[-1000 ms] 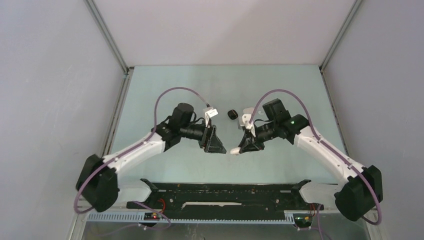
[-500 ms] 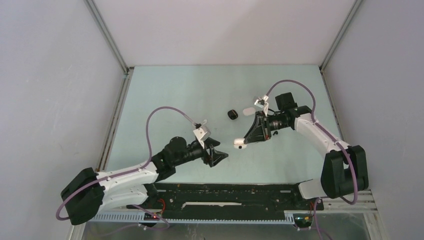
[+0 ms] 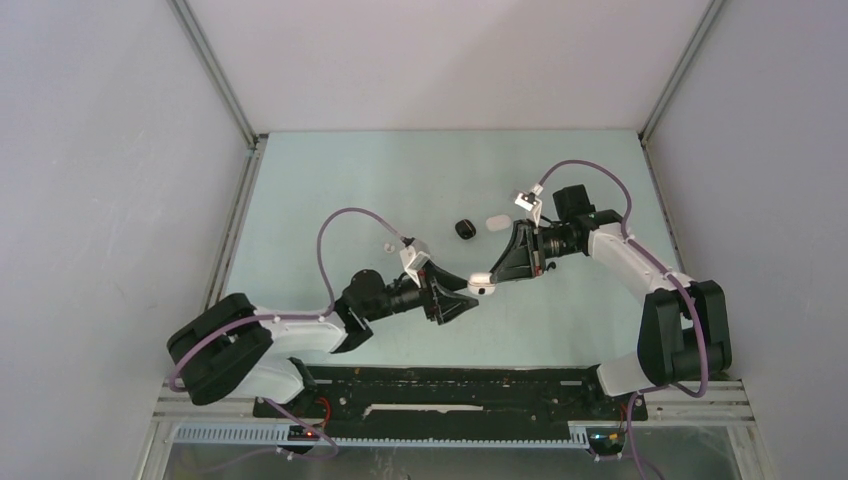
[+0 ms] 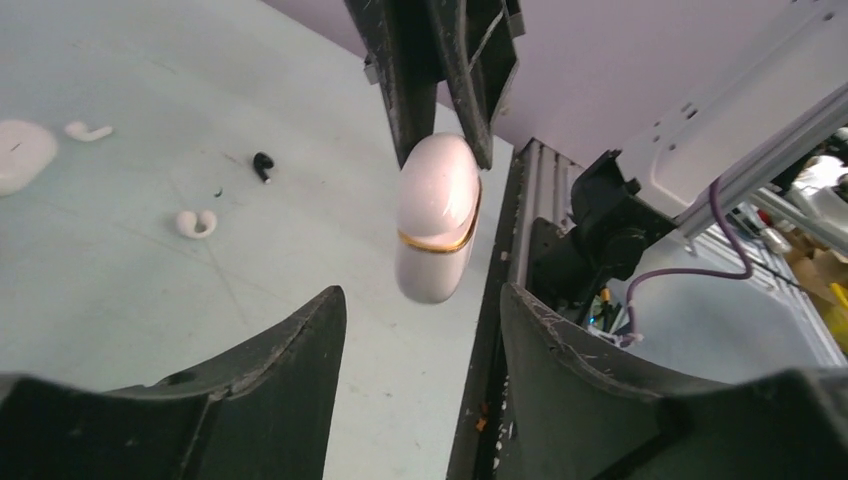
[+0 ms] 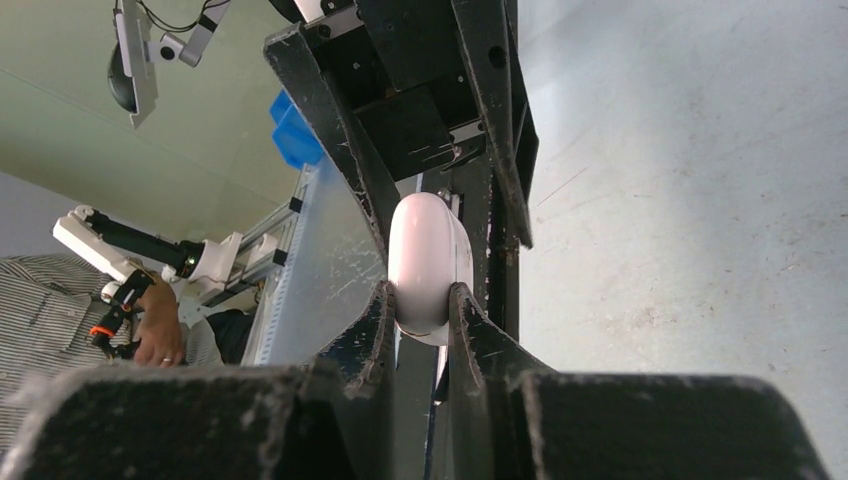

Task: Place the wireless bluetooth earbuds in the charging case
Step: Pass from the left arm to the right, then pass from the right arm to the left

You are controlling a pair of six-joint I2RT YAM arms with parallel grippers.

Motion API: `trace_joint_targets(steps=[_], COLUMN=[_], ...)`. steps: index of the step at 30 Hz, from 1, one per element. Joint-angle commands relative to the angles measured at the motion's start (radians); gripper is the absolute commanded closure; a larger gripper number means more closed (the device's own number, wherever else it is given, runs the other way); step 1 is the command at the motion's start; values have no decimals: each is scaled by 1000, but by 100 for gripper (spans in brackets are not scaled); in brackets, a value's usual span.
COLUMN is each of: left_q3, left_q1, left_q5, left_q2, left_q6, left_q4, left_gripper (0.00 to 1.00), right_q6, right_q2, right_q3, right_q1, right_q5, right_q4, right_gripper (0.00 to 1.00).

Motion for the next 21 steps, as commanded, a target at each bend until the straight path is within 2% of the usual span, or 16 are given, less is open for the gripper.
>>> trace_joint_targets(steps=[1, 8, 11, 15, 21], left_q3=[58, 108, 118, 119, 127], left_q1=[-1, -1, -1, -2, -2], left_q5=[67, 117, 132, 121, 126], left_q2=[44, 95, 108, 111, 109], left_q6=[-74, -104, -110, -108, -98], left_q4=[162, 164, 153, 130, 106], left_gripper=[38, 50, 52, 49, 55], right_q6=[-8, -26, -31, -44, -63], right_q2=[-4, -7, -11, -12, -9], right_q3=[34, 34, 34, 34, 34], right_q1=[-8, -18, -26, -36, -37], right_q5=[-88, -87, -93, -102, -104], right_q4=[2, -12, -18, -32, -48], right_gripper=[95, 95, 94, 94, 94])
